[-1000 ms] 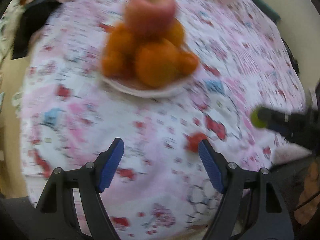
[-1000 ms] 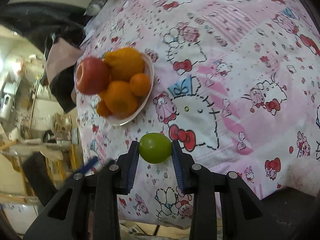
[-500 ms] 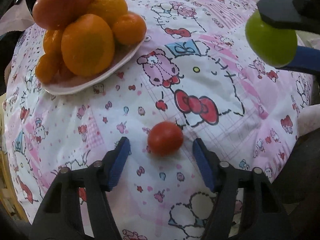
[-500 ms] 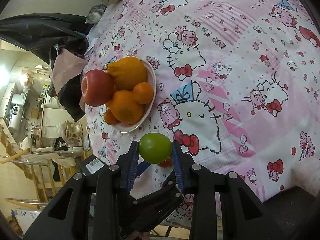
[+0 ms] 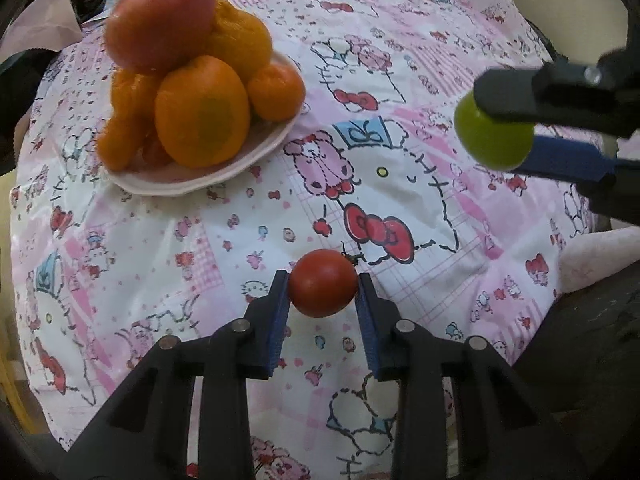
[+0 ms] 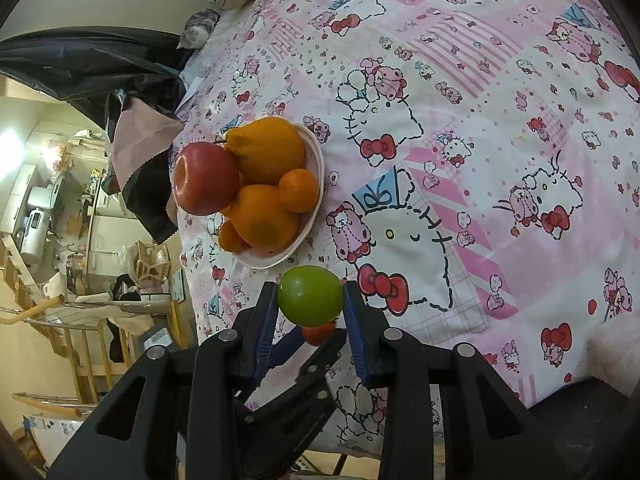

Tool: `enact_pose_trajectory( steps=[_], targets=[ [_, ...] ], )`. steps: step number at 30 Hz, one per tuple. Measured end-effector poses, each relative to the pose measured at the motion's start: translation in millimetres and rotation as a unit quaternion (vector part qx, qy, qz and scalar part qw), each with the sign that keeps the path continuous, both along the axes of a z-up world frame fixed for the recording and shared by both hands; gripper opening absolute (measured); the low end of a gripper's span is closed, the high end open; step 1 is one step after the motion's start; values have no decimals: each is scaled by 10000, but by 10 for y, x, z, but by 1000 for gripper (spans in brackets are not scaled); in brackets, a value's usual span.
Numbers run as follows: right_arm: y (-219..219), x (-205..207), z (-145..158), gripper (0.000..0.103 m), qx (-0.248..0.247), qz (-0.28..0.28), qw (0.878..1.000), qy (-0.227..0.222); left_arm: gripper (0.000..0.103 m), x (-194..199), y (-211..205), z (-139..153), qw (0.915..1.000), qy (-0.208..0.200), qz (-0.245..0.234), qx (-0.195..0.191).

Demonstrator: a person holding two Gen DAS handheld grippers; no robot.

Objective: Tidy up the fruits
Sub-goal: 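Grasp the last red tomato with the left tool while the right tool holds the lime, then place the tomato on the plate with the left tool while the right tool places the lime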

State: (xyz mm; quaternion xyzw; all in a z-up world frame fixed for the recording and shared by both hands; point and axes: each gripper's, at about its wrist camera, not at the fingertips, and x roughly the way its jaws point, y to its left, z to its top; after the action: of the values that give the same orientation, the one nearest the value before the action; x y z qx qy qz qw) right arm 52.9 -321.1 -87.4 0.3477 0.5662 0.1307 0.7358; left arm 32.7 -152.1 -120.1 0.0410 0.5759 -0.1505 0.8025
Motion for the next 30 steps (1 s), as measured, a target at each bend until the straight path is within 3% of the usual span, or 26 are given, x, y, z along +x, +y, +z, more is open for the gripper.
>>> enact_pose_trajectory(
  steps=[10, 15, 25, 30],
  targets=[
    [50, 31, 26, 35, 19, -20, 10000, -10, 29, 37, 506, 450, 9964, -477, 631, -297],
    [150, 100, 64, 35, -10, 100, 9999, -77, 29, 198, 881, 615, 9926, -659, 996, -218],
    [159, 412, 65, 35, -77, 113, 9999, -86, 29, 594, 1384, 746, 9888, -771, 1272, -125],
    [177, 625, 107, 35, -149, 190, 9996, -169, 29, 785, 1439, 760, 9905, -885, 1055, -18]
  ],
)
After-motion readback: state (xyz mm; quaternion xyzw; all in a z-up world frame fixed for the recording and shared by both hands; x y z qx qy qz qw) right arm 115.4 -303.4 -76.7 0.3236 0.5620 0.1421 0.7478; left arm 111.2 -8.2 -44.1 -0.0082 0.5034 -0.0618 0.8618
